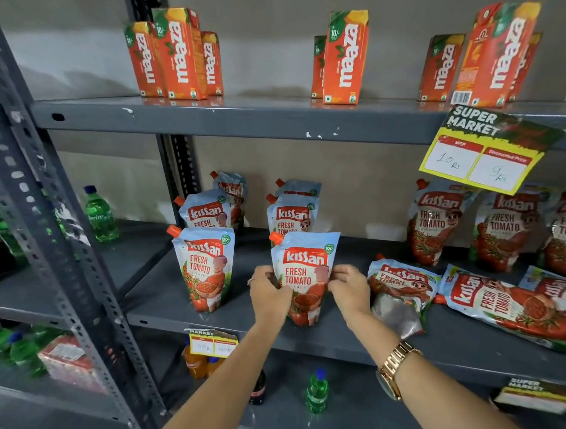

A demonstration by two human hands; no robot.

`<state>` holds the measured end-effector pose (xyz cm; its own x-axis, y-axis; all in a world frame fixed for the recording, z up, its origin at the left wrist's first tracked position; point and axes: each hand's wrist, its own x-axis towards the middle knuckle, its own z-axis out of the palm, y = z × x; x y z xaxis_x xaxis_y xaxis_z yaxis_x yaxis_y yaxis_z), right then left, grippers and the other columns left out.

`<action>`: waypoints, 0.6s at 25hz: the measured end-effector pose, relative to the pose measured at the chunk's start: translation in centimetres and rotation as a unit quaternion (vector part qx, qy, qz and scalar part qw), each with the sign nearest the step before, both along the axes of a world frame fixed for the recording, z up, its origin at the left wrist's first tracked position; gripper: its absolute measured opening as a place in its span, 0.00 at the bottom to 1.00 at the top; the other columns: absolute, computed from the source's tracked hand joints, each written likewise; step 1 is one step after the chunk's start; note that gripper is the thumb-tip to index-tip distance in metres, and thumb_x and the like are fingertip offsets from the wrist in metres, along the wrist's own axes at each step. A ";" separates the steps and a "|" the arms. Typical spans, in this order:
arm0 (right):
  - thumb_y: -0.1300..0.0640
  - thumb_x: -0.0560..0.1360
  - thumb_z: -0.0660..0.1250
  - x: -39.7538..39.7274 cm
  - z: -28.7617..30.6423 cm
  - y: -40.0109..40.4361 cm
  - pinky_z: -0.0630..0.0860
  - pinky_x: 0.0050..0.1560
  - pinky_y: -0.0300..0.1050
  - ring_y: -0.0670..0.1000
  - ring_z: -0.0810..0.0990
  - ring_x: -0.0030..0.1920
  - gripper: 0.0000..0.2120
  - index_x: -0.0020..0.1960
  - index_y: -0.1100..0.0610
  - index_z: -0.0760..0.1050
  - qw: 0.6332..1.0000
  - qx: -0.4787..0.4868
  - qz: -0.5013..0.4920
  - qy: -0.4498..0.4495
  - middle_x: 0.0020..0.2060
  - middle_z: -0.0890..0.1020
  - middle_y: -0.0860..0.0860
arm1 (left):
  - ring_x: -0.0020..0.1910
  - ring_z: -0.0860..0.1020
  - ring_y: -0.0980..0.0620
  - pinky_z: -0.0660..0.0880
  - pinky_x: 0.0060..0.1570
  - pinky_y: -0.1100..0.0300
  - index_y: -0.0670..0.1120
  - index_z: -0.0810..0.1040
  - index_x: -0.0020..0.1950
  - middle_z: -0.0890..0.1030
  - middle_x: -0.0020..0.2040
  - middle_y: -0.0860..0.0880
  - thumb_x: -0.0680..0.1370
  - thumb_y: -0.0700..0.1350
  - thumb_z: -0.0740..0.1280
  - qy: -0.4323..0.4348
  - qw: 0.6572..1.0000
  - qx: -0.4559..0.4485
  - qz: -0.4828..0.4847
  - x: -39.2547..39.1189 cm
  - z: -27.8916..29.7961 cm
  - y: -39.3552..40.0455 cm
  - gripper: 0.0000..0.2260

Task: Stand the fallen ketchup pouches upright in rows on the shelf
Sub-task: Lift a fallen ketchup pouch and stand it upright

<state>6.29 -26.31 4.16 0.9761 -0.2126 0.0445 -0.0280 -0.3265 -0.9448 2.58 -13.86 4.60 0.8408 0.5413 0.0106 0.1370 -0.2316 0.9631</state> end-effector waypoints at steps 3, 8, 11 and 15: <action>0.71 0.71 0.61 -0.3 1.5 -1.0 0.71 0.48 0.39 0.51 0.78 0.48 0.13 0.53 0.64 0.77 0.993 -0.015 -0.076 -0.086 0.51 0.83 0.59 | 0.48 0.77 0.50 0.72 0.38 0.70 0.46 0.68 0.49 0.77 0.50 0.44 0.73 0.38 0.68 -0.085 0.996 0.038 0.015 -0.6 0.8 -0.9 0.11; 0.74 0.69 0.59 0.5 2.0 -4.5 0.73 0.51 0.43 0.60 0.81 0.51 0.13 0.49 0.67 0.78 0.978 -0.018 -0.162 -0.131 0.48 0.83 0.63 | 0.51 0.79 0.50 0.79 0.52 0.56 0.46 0.76 0.50 0.82 0.52 0.46 0.75 0.45 0.66 -0.113 0.988 0.073 -0.070 -0.4 0.7 -2.9 0.05; 0.74 0.69 0.59 0.2 1.7 -6.4 0.73 0.51 0.45 0.59 0.80 0.50 0.12 0.48 0.67 0.78 0.975 -0.044 -0.179 -0.124 0.47 0.83 0.63 | 0.49 0.78 0.51 0.78 0.54 0.55 0.44 0.79 0.52 0.82 0.52 0.47 0.75 0.45 0.67 -0.130 0.984 0.082 -0.092 0.1 0.1 -4.0 0.08; 0.73 0.70 0.60 -0.4 1.4 -9.0 0.73 0.52 0.45 0.60 0.80 0.51 0.11 0.49 0.68 0.78 0.973 -0.040 -0.200 -0.112 0.48 0.83 0.64 | 0.45 0.80 0.49 0.78 0.50 0.54 0.42 0.80 0.52 0.84 0.46 0.43 0.76 0.43 0.66 -0.149 0.977 0.094 -0.123 0.4 0.1 -6.5 0.08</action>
